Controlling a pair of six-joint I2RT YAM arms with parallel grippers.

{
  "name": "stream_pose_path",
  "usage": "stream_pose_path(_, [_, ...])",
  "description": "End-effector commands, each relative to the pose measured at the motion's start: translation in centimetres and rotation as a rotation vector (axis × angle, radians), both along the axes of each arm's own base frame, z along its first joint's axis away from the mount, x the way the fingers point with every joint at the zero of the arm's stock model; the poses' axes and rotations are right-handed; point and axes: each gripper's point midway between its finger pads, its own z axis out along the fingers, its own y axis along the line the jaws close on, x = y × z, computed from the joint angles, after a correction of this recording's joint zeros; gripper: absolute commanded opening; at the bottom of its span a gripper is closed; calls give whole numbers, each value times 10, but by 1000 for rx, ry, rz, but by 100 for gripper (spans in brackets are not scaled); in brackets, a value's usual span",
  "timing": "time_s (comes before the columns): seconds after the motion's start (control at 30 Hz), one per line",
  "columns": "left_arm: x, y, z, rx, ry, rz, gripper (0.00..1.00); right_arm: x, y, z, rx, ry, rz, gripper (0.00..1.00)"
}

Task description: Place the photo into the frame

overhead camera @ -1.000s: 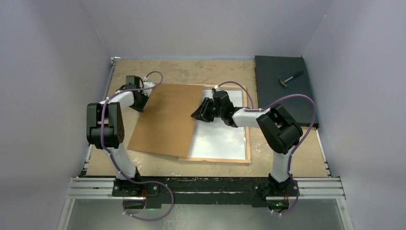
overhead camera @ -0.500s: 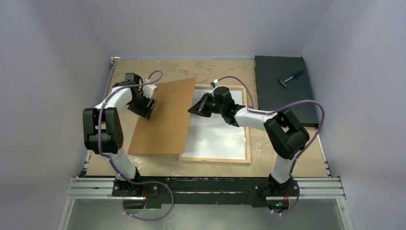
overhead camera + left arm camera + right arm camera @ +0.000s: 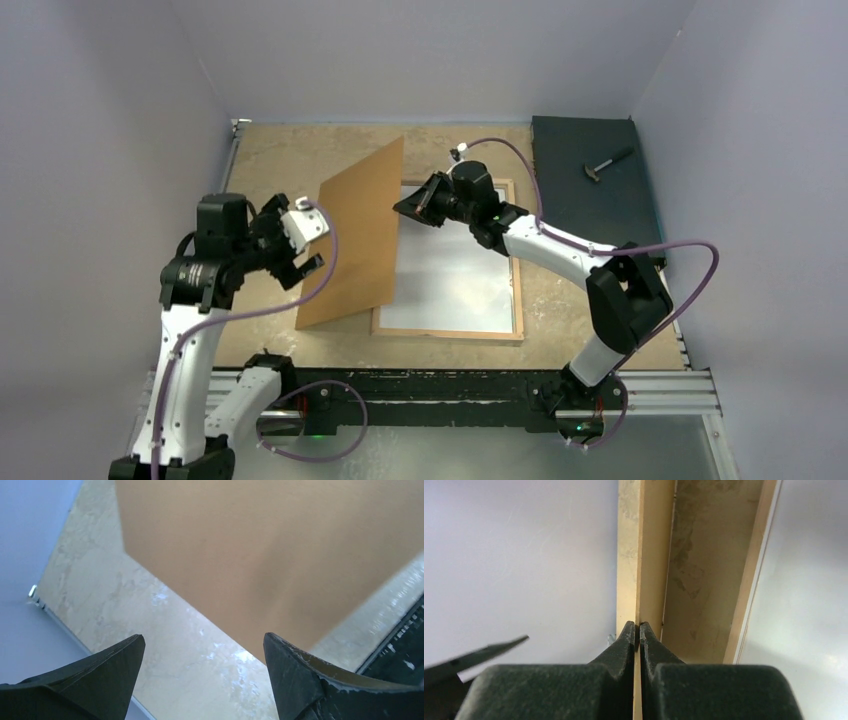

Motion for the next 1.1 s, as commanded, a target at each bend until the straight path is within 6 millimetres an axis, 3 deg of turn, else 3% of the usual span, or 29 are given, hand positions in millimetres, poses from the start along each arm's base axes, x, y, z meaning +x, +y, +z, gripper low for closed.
stream_pose_path(0.0, [-38,-17,-27,-14,40,-170,88,16,-1,67,110,-89,-85,0])
stream_pose_path(0.2, [-45,-20,-53,-9,-1,-209,89,17,-17,70,88,-75,-168,0])
stream_pose_path(0.33, [-40,-31,-56,-38,-37,-278,89,17,-30,78,127,-69,-245,0])
stream_pose_path(0.47, [-16,-36,-49,-61,-106,-266,91,28,-35,86,148,-62,-319,0])
stream_pose_path(0.57, [14,-44,-43,-114,-35,-192,91,35,-35,91,161,-55,-350,0])
stream_pose_path(0.63, [21,-54,-40,-145,11,-198,91,40,-34,91,165,-46,-367,0])
stream_pose_path(0.77, [6,-76,-28,-205,0,-270,92,50,-28,94,184,-34,-387,0])
stream_pose_path(0.87, [-16,-83,-38,-170,-17,-329,93,56,-22,96,195,-27,-383,0])
stream_pose_path(1.07, [-27,-78,-55,-108,-53,-359,93,56,-16,104,217,-34,-379,0])
